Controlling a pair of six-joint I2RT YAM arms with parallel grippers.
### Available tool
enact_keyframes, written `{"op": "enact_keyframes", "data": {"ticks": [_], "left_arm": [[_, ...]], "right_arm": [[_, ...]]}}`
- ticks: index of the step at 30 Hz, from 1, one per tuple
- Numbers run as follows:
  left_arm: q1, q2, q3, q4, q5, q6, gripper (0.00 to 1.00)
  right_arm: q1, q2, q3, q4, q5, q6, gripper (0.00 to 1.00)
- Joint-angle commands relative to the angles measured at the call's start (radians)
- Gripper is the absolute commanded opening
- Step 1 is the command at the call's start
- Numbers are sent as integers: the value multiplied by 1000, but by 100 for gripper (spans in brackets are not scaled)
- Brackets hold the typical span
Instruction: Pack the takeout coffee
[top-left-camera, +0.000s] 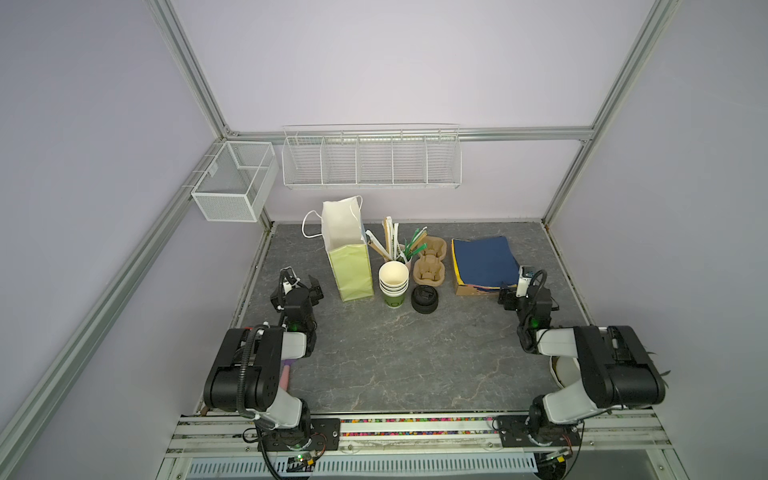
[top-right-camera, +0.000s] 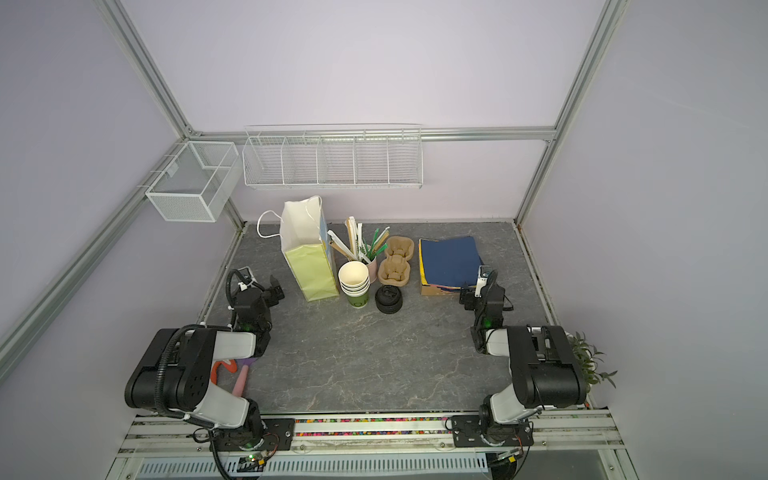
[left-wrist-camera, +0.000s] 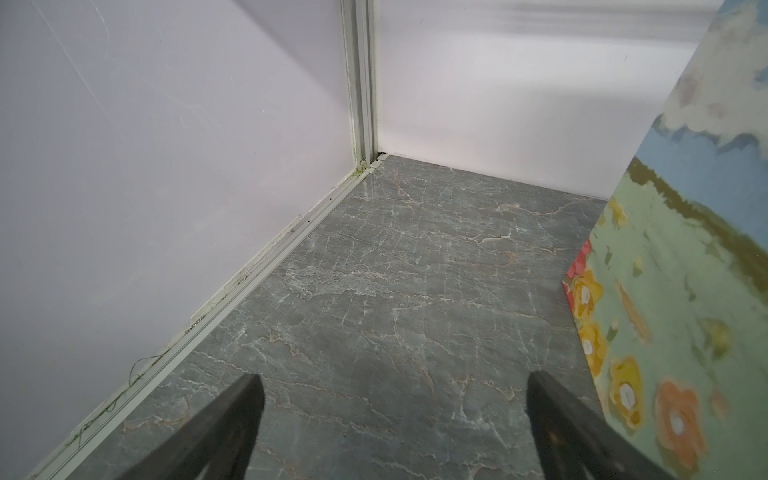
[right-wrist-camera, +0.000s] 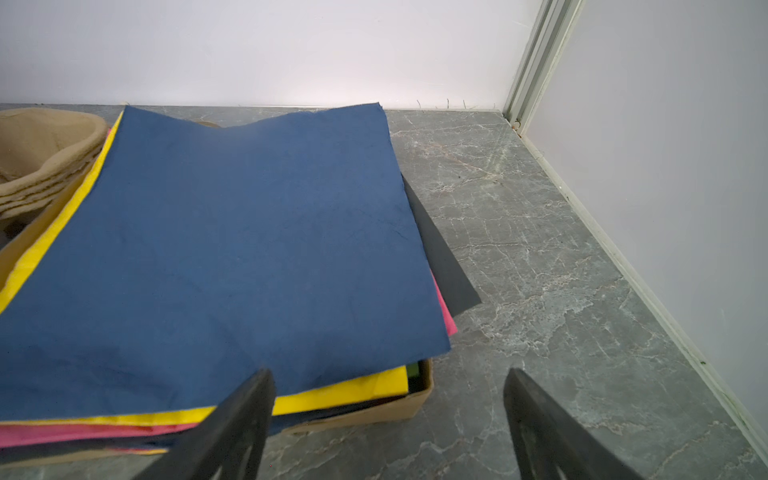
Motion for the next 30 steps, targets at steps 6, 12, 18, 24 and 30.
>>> {"op": "enact_keyframes", "data": {"ticks": [6, 12, 18, 24, 30], "left_arm": [[1, 7, -8, 22, 5, 9, 99], [-12, -89, -54, 32, -38, 11, 99], [-13, -396, -35, -287, -59, -40, 99], [-13, -750, -6, -592, 55, -179, 99], [-93, -1011, 180, -1150, -180, -637, 99]], "right_arm": [[-2, 0, -9, 28, -9, -16, 89], [9, -42, -12, 24, 77, -6, 88], [67, -317, 95, -371, 135, -10, 88], [155, -589, 221, -641, 127, 141, 88], [153, -674, 450, -1043, -150, 569, 89]]}}
